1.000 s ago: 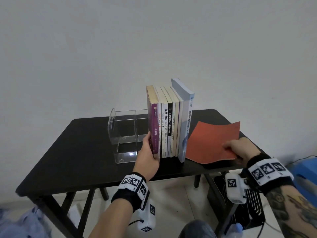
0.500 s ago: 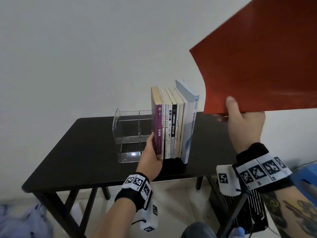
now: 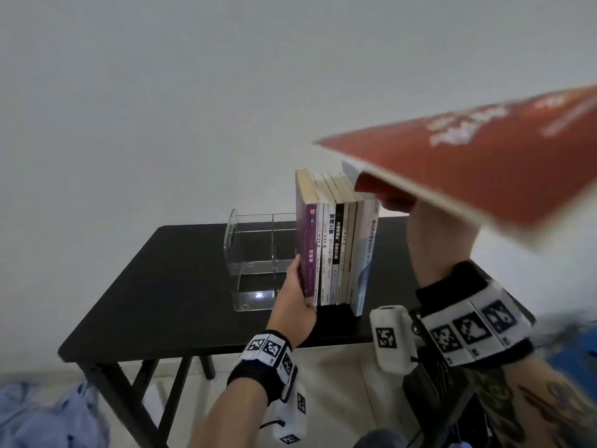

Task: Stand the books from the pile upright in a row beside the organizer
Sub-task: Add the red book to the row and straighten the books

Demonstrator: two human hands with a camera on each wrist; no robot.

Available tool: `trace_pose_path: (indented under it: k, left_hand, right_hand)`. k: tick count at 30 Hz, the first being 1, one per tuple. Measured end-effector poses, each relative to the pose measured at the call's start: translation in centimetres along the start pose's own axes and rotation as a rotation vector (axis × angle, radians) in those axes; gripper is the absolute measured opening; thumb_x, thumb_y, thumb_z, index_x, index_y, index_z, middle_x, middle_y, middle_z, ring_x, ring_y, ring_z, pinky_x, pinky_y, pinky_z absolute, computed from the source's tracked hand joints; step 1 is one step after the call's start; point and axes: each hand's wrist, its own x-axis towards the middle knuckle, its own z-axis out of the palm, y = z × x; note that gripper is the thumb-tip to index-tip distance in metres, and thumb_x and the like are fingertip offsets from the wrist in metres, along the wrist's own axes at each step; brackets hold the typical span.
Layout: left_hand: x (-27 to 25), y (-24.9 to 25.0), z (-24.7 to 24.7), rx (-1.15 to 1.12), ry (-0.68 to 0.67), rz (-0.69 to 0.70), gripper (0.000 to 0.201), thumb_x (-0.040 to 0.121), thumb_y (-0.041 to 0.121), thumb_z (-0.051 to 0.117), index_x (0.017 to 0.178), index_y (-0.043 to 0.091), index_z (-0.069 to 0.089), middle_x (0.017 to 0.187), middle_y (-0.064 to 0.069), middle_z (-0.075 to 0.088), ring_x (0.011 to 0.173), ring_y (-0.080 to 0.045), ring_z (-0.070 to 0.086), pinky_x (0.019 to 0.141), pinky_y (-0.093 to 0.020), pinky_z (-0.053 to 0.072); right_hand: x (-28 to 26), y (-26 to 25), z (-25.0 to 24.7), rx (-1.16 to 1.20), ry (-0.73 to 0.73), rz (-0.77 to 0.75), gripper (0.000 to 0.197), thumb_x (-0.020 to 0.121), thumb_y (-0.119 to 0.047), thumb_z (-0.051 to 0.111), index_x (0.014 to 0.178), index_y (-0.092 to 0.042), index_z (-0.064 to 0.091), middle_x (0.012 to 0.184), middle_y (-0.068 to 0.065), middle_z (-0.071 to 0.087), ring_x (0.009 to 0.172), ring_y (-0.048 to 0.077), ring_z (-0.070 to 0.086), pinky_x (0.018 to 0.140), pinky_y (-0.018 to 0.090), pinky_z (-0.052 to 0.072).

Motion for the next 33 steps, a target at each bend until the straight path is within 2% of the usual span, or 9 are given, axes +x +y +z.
trace_pose_path:
  k: [6,10,13,16,18,20,24,28,33]
  left_hand:
    - [0.3,-0.1,0.2,-0.060,-0.003,-0.028,0.087,0.086,-0.010,0.054,0.156,0.027,0.017,0.105,0.001,0.065,0.093,-0.013,0.063,0.091,-0.022,0.050]
    - [1.0,-1.5,0.6,-0.045,0.021,-0.053,0.076,0.085,-0.008,0.056,0.147,0.030,0.030,0.095,0.005,0.064,0.076,-0.007,0.059,0.073,-0.019,0.051]
    - [1.4,-2.8,1.2,0.016,0.046,-0.081,0.070,0.087,0.000,0.060,0.147,0.019,0.029,0.096,0.004,0.066,0.075,0.000,0.061,0.069,-0.017,0.052]
    - [1.8,-2.7,1.3,0.055,0.006,-0.130,0.055,0.091,0.020,0.060,0.128,-0.015,0.040,0.078,-0.002,0.060,0.076,-0.002,0.063,0.054,-0.022,0.046]
    - [1.9,-2.4,1.1,0.038,-0.001,-0.118,0.087,0.082,0.053,0.061,0.127,-0.017,0.038,0.101,-0.021,0.064,0.095,-0.023,0.065,0.061,-0.024,0.049]
    - [1.7,-2.0,1.0,-0.062,0.023,-0.103,0.118,0.068,0.081,0.060,0.146,-0.001,0.029,0.124,-0.007,0.061,0.111,-0.017,0.062,0.071,-0.007,0.050]
    - [0.8,-0.9,0.5,-0.221,0.092,0.003,0.111,0.083,0.028,0.080,0.151,0.041,-0.007,0.117,0.065,0.030,0.117,0.026,0.043,0.095,-0.003,0.040]
    - [0.9,-0.9,0.7,-0.224,0.131,0.060,0.099,0.083,0.035,0.080,0.156,0.036,0.013,0.152,0.023,0.037,0.139,-0.001,0.040,0.113,-0.034,0.040]
    - [0.0,-0.3,0.5,-0.272,0.058,0.099,0.089,0.086,0.024,0.075,0.157,0.016,0.022,0.141,0.022,0.048,0.127,0.008,0.049,0.107,-0.017,0.042]
  right_hand:
    - [-1.1,-0.3,3.9,-0.191,-0.188,0.080,0.030,0.091,-0.012,0.051,0.064,0.001,0.057,0.060,0.016,0.068,0.055,0.031,0.066,0.039,0.032,0.048]
    - [-2.6,0.9,5.8,-0.399,-0.391,0.023,0.034,0.095,-0.013,0.046,0.062,-0.022,0.044,0.049,-0.005,0.052,0.038,0.005,0.050,0.035,0.010,0.031]
    - [-3.4,2.0,6.5,-0.578,-0.526,0.014,0.024,0.098,-0.017,0.042,0.076,-0.020,0.052,0.057,-0.007,0.052,0.046,0.004,0.052,0.040,0.011,0.038]
    - [-4.3,2.4,6.5,-0.860,-0.635,-0.120,0.029,0.098,-0.012,0.037,0.123,-0.005,0.050,0.085,0.011,0.066,0.072,0.028,0.066,0.065,0.040,0.056]
    - [-4.9,2.6,6.4,-0.958,-0.660,-0.165,0.042,0.096,-0.011,0.037,0.138,-0.004,0.035,0.091,0.015,0.067,0.077,0.033,0.065,0.071,0.047,0.054]
    - [-5.3,3.4,6.2,-0.976,-0.664,-0.101,0.062,0.096,-0.020,0.039,0.150,-0.013,0.010,0.073,0.003,0.062,0.063,0.021,0.062,0.064,0.038,0.054]
    - [-6.1,5.2,5.7,-0.963,-0.660,-0.016,0.078,0.097,-0.031,0.038,0.144,-0.030,-0.024,0.067,-0.001,0.061,0.055,0.015,0.060,0.065,0.035,0.058]
    - [-6.8,6.4,5.5,-0.967,-0.639,0.012,0.079,0.099,-0.030,0.035,0.137,-0.035,-0.034,0.068,0.000,0.062,0.055,0.018,0.060,0.070,0.042,0.058]
    - [-6.7,7.0,5.3,-0.990,-0.622,0.012,0.078,0.099,-0.031,0.034,0.141,-0.028,-0.031,0.069,-0.001,0.064,0.057,0.017,0.061,0.072,0.040,0.058]
